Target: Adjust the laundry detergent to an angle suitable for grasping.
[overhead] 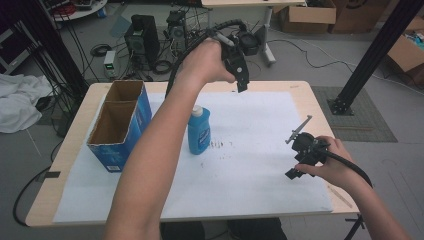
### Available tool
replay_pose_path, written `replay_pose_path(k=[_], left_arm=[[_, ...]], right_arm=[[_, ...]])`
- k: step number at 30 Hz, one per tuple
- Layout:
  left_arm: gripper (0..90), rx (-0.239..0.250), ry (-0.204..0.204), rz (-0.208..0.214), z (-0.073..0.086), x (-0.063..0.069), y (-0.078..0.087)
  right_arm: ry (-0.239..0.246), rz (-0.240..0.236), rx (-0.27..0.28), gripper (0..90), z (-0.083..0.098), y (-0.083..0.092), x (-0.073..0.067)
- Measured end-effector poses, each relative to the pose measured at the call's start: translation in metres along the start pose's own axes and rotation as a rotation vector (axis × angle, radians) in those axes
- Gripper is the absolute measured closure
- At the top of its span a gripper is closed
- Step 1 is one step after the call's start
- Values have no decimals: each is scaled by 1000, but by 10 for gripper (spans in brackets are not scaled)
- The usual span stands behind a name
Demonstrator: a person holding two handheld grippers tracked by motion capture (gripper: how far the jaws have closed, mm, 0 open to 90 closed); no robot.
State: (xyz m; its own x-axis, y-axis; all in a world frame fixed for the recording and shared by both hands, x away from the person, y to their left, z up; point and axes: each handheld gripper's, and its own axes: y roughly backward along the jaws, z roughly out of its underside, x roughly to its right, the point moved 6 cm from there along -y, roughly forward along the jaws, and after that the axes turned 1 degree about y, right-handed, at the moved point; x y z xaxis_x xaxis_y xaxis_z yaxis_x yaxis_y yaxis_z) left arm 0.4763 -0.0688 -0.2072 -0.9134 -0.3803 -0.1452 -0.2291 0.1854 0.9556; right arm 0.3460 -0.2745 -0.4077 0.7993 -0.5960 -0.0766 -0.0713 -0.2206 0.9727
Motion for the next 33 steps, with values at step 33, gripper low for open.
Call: replay_pose_path(k=[33], left_arm=[[151, -14, 13, -14, 16, 0, 5]], right_arm=[[16, 13, 5, 226, -7, 3, -4]])
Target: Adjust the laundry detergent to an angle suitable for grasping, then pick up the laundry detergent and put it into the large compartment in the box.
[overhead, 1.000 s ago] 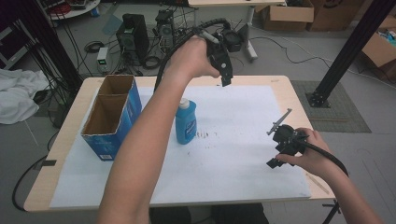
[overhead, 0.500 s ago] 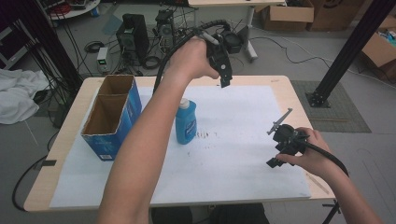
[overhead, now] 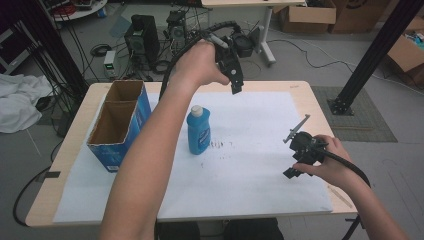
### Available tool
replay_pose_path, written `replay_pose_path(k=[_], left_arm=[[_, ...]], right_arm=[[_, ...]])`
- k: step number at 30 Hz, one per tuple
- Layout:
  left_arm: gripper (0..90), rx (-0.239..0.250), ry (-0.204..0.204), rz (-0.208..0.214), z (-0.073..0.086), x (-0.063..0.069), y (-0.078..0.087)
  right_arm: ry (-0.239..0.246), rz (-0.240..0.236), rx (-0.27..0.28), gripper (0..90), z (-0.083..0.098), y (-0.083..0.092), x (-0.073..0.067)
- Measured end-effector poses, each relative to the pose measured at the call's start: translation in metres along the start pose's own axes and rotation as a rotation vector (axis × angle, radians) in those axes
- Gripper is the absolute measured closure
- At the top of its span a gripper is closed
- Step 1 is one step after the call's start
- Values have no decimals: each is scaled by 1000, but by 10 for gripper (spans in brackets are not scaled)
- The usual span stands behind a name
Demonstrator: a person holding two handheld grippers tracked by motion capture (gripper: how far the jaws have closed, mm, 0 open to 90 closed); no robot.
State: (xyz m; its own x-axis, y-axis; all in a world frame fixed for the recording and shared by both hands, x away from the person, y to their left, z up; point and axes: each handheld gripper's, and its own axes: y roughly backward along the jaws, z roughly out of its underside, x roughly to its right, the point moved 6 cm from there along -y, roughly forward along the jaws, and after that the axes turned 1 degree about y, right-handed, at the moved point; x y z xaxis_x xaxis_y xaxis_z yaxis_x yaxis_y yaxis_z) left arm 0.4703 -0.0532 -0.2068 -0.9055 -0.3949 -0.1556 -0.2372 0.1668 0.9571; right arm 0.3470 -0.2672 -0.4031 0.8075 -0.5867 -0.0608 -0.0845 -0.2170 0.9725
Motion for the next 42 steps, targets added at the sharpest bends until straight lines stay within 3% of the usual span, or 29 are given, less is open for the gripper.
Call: replay_pose_path(k=[17, 25, 34, 42], left_arm=[[151, 2, 3, 2, 2, -1, 1], [150, -31, 20, 14, 7, 0, -1], [144, -39, 70, 6, 20, -3, 5], [136, -67, 131, 7, 38, -6, 1]], right_arm=[[3, -3, -4, 226, 1, -1, 1], [-5, -7, 3, 226, 1, -1, 3], [9, -5, 11, 227, -3, 1, -1], [21, -5, 14, 227, -4, 1, -4]])
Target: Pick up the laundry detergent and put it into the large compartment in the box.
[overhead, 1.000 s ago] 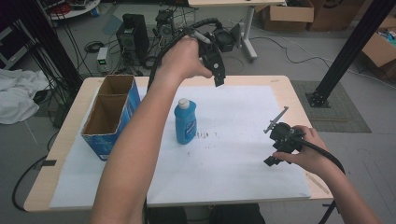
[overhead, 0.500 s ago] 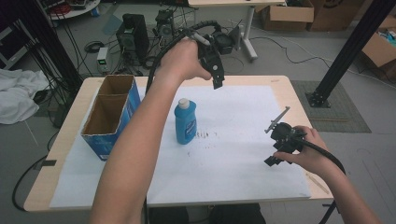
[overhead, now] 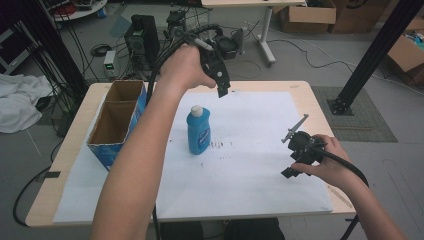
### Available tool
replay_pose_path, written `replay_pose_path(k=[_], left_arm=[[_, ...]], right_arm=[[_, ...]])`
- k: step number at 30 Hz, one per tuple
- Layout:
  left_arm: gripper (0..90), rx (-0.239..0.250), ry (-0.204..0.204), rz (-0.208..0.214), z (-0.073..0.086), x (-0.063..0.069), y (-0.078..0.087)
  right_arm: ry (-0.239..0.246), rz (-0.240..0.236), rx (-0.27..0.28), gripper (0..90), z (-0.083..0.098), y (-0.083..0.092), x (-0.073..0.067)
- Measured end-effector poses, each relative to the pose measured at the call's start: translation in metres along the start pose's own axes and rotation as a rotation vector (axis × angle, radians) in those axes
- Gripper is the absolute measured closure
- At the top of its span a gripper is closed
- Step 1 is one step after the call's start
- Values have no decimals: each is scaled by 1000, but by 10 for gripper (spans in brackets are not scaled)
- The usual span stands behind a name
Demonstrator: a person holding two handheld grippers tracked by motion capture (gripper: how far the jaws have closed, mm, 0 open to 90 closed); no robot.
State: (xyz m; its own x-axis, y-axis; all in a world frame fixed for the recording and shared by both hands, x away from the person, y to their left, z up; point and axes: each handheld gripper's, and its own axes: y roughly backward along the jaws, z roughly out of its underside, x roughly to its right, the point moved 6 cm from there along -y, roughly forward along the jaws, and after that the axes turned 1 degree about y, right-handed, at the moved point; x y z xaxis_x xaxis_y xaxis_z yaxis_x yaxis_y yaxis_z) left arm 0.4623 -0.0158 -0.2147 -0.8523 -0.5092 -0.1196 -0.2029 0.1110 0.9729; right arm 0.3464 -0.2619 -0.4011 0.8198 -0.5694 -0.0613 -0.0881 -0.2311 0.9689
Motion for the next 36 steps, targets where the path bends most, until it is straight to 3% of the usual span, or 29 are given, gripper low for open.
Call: replay_pose_path(k=[16, 36], left_arm=[[129, -28, 74, 0, 22, -7, -21], [128, -68, 103, 37, 41, -5, -69]], right_arm=[[17, -1, 1, 227, -3, -2, -3], [21, -1, 2, 227, -2, -4, -5]])
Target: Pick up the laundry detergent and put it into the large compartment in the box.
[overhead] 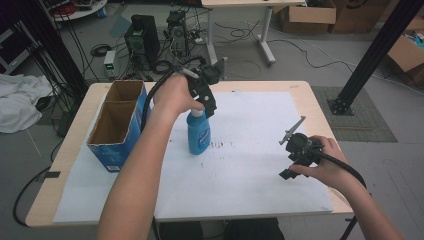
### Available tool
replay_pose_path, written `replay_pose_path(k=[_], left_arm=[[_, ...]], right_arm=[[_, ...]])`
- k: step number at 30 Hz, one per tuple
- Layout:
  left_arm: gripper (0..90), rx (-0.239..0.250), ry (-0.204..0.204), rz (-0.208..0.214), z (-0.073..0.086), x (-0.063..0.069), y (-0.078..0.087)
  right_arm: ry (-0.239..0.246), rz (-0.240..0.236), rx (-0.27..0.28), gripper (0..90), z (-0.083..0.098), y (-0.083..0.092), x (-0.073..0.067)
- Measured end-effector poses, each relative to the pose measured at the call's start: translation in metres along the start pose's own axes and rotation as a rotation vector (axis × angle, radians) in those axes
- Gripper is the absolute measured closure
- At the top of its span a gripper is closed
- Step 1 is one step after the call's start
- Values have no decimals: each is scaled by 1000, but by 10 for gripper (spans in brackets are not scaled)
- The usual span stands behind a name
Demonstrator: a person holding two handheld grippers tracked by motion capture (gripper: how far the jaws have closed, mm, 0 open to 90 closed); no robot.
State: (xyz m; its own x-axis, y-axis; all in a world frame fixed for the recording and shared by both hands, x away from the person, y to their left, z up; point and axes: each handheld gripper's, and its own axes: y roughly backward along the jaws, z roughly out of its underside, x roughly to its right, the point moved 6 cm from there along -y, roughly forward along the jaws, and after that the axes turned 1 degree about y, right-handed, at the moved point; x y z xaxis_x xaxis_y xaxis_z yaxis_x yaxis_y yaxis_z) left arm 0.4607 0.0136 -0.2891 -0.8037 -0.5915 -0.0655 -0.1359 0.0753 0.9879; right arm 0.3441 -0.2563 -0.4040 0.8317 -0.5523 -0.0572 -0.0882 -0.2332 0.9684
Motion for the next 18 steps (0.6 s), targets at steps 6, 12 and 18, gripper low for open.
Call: replay_pose_path(k=[6, 12, 18], left_arm=[[128, -8, 9, 8, 3, -1, -11], [129, -24, 18, 12, 5, -1, -23], [129, -36, 27, 18, 7, -1, -33]], right_arm=[[3, 1, 3, 229, -1, -1, 0], [5, 0, 0, 229, 0, -2, 0], [3, 1, 4, 229, 1, -3, 1]])
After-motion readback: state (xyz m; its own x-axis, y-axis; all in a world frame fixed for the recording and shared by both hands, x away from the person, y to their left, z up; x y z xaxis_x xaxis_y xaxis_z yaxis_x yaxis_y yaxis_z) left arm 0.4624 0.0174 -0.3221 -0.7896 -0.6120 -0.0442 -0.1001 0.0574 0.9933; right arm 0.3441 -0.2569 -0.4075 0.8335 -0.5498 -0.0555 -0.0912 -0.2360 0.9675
